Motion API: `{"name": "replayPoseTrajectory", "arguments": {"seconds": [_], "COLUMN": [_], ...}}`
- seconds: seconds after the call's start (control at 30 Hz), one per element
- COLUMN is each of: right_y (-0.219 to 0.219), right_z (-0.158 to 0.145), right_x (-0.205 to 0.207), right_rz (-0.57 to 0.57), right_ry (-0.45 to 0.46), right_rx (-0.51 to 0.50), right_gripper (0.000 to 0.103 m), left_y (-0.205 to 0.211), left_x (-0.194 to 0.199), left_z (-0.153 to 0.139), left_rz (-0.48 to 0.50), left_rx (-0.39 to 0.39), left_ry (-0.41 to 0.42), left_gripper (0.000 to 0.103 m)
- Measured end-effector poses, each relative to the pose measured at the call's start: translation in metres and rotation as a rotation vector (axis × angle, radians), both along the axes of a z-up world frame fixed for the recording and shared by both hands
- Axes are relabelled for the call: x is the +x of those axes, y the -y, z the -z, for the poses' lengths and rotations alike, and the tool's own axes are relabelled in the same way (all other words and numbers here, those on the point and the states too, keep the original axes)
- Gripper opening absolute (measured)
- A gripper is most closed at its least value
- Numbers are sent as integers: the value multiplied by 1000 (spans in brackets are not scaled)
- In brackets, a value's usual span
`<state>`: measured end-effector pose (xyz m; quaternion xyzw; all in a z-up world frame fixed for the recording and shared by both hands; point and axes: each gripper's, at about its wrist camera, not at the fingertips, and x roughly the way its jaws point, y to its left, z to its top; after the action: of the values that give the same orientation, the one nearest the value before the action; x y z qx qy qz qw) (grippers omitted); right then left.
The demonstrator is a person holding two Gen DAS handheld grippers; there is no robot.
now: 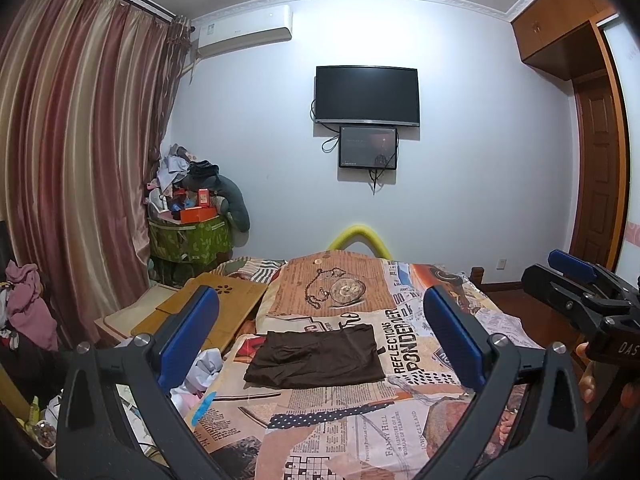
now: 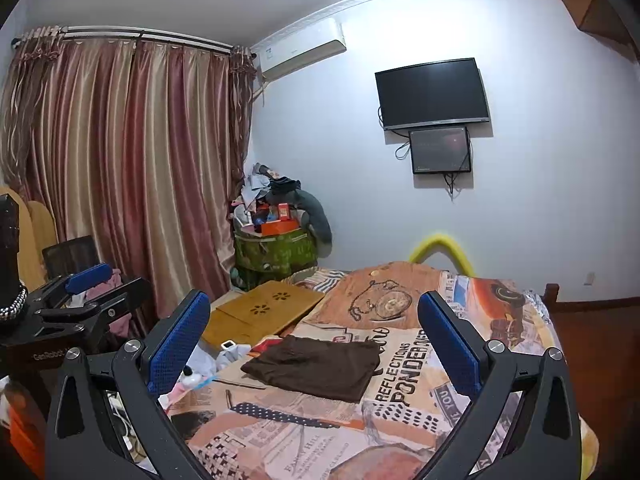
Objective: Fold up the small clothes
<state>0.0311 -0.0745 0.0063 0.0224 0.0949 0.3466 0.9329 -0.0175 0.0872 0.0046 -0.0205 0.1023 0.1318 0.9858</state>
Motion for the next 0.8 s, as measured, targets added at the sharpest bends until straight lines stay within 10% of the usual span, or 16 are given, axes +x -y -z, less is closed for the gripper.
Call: {"name": "replayPoseTrajectory", "arguments": {"seconds": [0.8], "right_y": [3], "right_z": [2], "right_x": [1], "right_rz": [2], "right_ry": [-6], "right_rx": [7], "right_gripper": [103], "left_y": [0], "left_x": [7], "left_z": [9], "left_rz": [4], "left_rx": [-15], "left_ry": [-4], "left_gripper": [103]}}
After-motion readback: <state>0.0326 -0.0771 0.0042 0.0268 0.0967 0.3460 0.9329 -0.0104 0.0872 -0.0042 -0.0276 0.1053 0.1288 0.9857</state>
